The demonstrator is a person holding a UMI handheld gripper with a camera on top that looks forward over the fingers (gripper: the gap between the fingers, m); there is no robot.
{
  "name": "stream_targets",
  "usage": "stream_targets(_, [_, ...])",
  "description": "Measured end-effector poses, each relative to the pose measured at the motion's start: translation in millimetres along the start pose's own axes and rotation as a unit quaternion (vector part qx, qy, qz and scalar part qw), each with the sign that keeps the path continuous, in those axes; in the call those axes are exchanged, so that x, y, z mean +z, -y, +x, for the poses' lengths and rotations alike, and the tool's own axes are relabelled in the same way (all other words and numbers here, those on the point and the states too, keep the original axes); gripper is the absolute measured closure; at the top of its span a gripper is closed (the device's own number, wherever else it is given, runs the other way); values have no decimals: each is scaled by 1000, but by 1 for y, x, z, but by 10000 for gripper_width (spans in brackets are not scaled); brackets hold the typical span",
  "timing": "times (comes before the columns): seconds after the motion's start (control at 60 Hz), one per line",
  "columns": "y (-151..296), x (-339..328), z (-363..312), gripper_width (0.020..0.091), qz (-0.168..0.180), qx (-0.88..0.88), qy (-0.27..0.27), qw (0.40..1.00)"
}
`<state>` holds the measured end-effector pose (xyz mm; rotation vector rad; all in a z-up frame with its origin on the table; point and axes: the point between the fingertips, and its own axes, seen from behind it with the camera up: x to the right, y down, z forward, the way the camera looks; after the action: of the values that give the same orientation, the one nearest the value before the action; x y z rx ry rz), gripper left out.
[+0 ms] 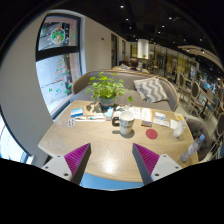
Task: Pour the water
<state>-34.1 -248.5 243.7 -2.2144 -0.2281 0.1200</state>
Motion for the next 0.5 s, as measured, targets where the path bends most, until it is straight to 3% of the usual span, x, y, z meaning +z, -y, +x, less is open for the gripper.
stream_targets(0.267, [-27,-2,66,251,-6,31,-37,999])
stream_targets(0.5, [-90,-8,179,249,-19,50,-72,996])
